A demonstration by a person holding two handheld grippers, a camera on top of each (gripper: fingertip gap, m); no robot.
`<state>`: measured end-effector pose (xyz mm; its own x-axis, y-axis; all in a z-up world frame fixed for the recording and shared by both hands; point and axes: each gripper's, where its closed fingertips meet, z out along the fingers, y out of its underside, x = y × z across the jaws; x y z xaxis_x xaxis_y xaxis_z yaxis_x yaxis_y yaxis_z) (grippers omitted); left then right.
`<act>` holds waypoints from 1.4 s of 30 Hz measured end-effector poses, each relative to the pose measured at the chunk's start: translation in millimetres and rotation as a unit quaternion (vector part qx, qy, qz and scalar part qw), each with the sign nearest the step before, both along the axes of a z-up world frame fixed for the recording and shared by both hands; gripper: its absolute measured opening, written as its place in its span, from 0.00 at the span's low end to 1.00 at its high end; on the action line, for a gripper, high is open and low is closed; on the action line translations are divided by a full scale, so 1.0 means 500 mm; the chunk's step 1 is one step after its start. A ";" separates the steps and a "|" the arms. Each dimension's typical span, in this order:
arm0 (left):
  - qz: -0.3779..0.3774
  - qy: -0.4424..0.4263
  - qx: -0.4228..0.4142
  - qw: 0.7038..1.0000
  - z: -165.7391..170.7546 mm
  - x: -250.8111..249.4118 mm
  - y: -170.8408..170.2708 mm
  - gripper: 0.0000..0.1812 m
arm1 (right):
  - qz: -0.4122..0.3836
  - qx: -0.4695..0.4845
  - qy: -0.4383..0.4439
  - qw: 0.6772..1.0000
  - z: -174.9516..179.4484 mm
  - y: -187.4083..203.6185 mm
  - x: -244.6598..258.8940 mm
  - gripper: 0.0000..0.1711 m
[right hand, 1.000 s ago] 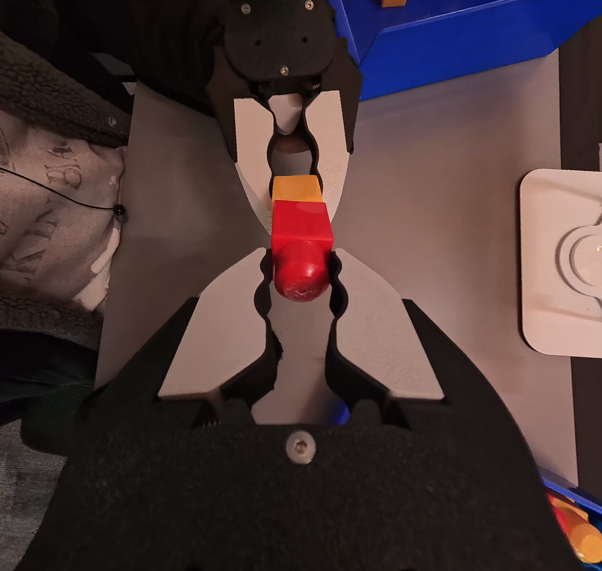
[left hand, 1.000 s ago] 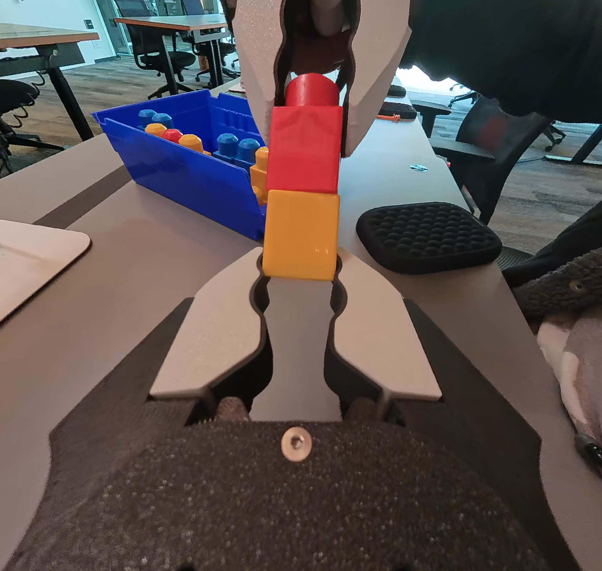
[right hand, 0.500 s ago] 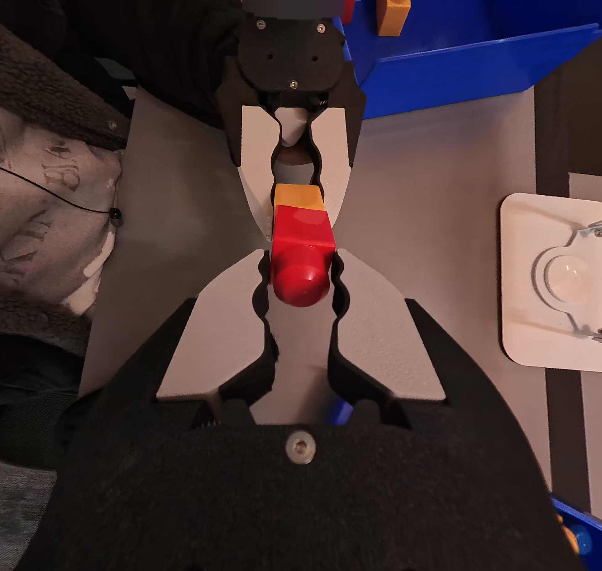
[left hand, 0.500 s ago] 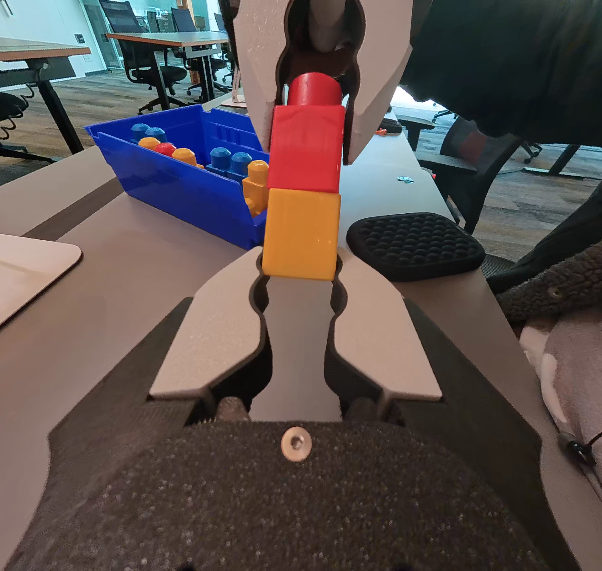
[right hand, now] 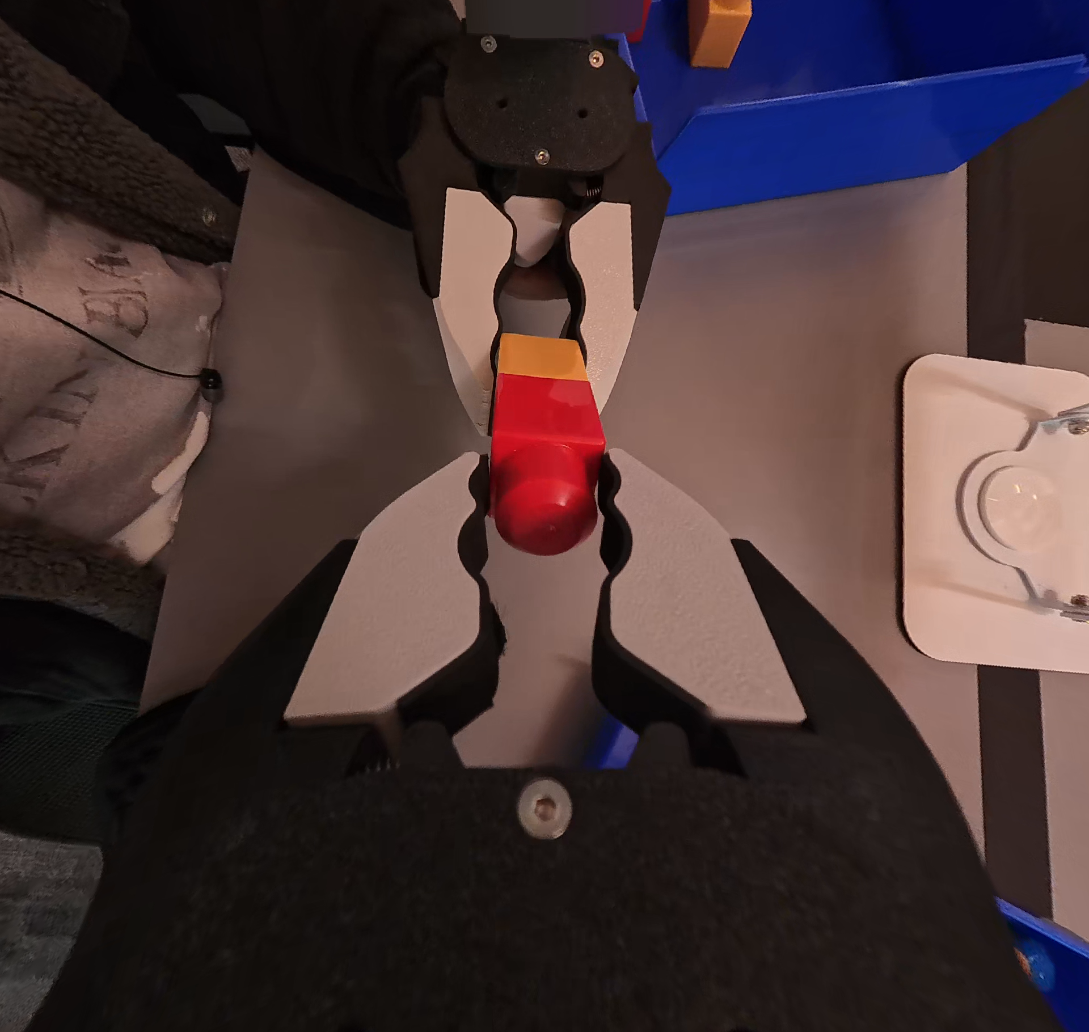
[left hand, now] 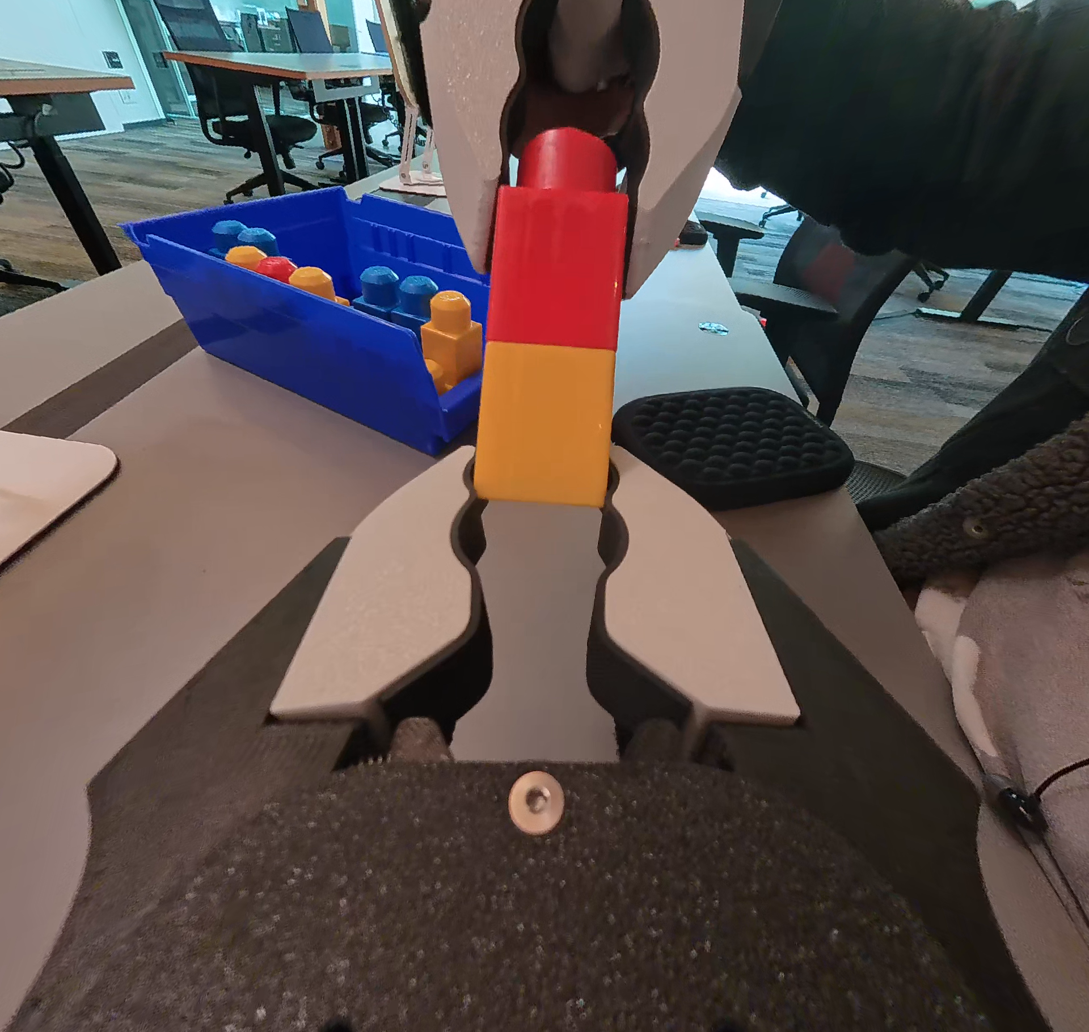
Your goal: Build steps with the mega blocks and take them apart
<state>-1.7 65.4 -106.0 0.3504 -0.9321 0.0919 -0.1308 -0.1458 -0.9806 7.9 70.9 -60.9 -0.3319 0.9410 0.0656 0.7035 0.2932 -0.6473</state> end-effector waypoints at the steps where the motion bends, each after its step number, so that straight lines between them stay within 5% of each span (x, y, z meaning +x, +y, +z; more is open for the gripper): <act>1: 0.003 -0.007 0.002 1.000 0.005 -0.002 0.002 0.20 | -0.005 0.000 0.006 1.000 0.006 0.003 -0.002 0.20; 5: 0.011 -0.056 0.001 0.998 0.035 -0.018 0.007 0.20 | -0.039 -0.011 0.052 0.998 0.040 0.022 0.000 0.30; 12: 0.008 -0.123 -0.002 0.992 0.071 -0.026 0.003 0.20 | -0.078 -0.062 0.169 0.981 0.042 0.014 0.009 0.30; 22: -0.016 -0.147 0.008 0.989 0.068 0.006 -0.019 0.20 | -0.116 -0.135 0.391 0.903 0.121 -0.012 0.004 0.26; 34: -0.012 -0.131 -0.007 0.991 0.050 0.016 -0.015 0.26 | -0.119 -0.143 0.360 0.914 0.121 -0.006 0.011 0.16; 42: 0.028 -0.096 -0.009 0.995 0.027 0.003 0.013 0.30 | -0.259 -0.015 0.270 0.927 0.199 0.204 0.154 0.16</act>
<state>-0.4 72.1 -92.6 0.3761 -0.9094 0.1775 0.0668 -0.1644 -0.9841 84.9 173.1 38.7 0.2394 0.9690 0.0606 0.3153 -0.0186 -0.9488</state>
